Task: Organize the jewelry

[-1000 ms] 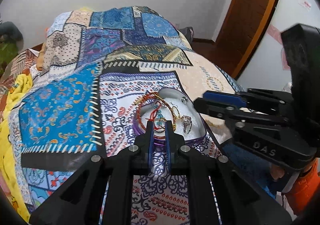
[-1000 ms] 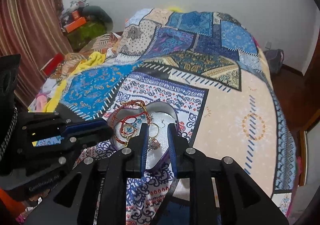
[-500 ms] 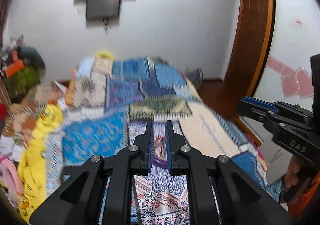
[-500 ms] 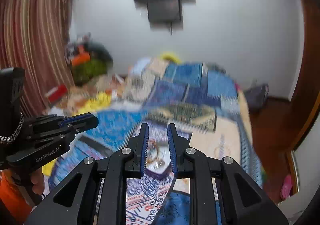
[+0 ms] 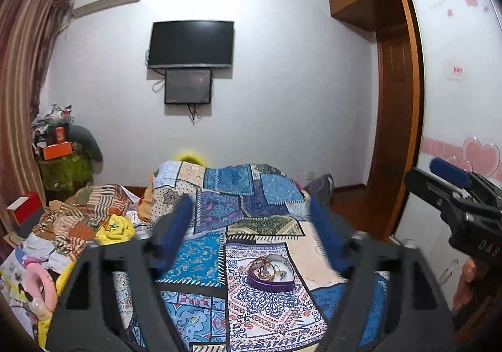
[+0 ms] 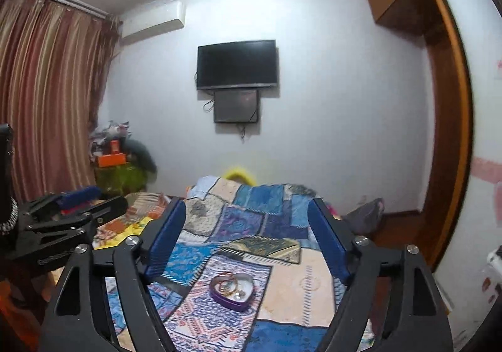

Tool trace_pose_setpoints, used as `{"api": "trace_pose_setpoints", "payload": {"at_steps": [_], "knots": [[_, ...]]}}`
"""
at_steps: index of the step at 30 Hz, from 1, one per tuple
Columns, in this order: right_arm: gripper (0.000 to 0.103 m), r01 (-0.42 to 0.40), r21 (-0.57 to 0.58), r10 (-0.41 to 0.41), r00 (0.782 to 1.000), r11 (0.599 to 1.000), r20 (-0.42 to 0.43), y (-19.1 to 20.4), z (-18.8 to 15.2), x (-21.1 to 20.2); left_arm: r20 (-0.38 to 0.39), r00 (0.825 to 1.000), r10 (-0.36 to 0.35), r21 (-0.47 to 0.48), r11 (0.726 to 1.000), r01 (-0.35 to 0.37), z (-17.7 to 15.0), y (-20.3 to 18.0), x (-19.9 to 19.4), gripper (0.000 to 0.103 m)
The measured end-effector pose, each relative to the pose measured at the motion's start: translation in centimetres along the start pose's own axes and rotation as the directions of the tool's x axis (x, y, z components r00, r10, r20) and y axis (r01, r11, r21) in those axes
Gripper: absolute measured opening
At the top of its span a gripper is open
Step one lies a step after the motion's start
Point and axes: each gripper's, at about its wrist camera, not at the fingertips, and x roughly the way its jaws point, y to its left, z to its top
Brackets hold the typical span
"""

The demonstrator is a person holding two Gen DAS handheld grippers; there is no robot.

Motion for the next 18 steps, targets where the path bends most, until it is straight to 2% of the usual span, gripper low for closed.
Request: {"api": "trace_pose_setpoints", "payload": {"at_steps": [1, 3, 5, 18], "knots": [[0.082, 0.006, -0.002, -0.006, 1.0, 1.0, 0.002, 0.1, 0.0, -0.1, 0.017, 1.0, 0.017, -0.004, 1.0, -0.017, 0.0, 0.1, -0.4, 0.095], [0.095, 0.018, 0.006, -0.018, 1.0, 1.0, 0.004, 0.2, -0.1, 0.0, 0.034, 0.999, 0.033, -0.004, 0.999, -0.033, 0.0, 0.1, -0.7, 0.097], [0.102, 0.031, 0.017, -0.031, 1.0, 0.999, 0.003, 0.2, -0.2, 0.1, 0.04, 0.998, 0.04, 0.0, 0.999, -0.04, -0.1, 0.1, -1.1, 0.097], [0.102, 0.031, 0.015, -0.031, 0.999, 0.999, -0.024, 0.1, -0.9, -1.2, 0.035, 0.998, 0.054, -0.003, 0.999, -0.054, -0.6, 0.1, -1.5, 0.098]]}}
